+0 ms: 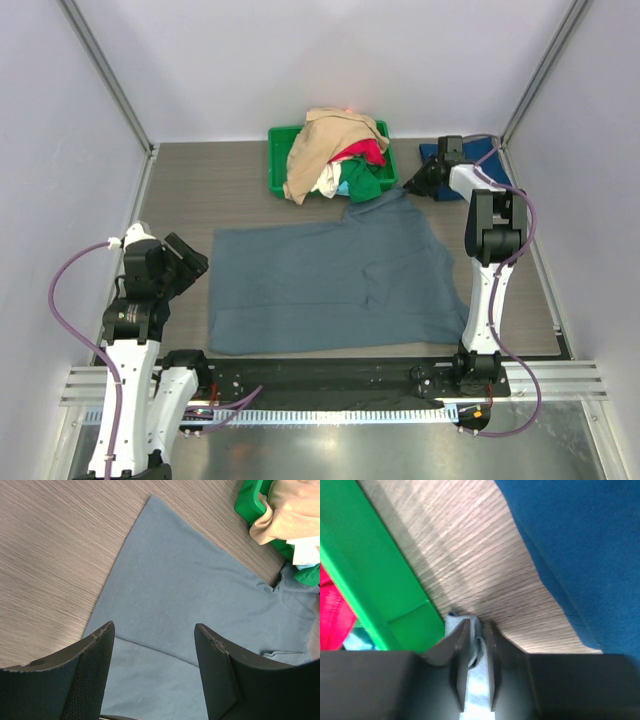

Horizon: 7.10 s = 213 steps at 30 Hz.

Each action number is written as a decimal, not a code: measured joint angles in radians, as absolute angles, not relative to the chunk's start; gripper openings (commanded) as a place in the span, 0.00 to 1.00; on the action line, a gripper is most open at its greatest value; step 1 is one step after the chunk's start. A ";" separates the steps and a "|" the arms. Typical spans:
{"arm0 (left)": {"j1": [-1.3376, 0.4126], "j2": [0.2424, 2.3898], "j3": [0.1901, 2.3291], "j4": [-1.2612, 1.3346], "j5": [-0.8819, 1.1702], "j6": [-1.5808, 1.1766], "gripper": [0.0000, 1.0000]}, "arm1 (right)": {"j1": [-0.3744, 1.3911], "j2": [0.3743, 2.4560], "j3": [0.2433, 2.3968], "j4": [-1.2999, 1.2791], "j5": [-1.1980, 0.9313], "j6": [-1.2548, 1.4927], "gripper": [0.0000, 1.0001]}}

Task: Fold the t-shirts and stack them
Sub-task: Fold the tshirt

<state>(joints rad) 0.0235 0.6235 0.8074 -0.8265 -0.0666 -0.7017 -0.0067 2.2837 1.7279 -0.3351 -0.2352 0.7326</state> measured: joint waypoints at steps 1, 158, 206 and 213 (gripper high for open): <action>0.023 0.624 0.807 -0.826 -0.067 -0.702 0.66 | -0.006 2.284 1.727 -0.336 -0.234 0.731 0.04; 0.027 0.648 0.569 -0.592 -0.317 -0.863 0.75 | -0.081 0.669 0.657 -0.785 -0.031 0.765 0.91; -0.875 0.809 0.239 -0.255 0.035 -1.281 0.60 | 0.176 2.028 1.455 -0.483 0.023 0.783 0.97; -1.027 0.924 0.353 -0.340 -0.010 -1.348 0.61 | 0.134 2.097 1.583 -0.563 0.104 0.728 0.98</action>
<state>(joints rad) -1.0267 0.9237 0.3531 -0.3401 -0.0105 -1.3479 0.1337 2.0972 1.5826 -0.5632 0.1036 0.7277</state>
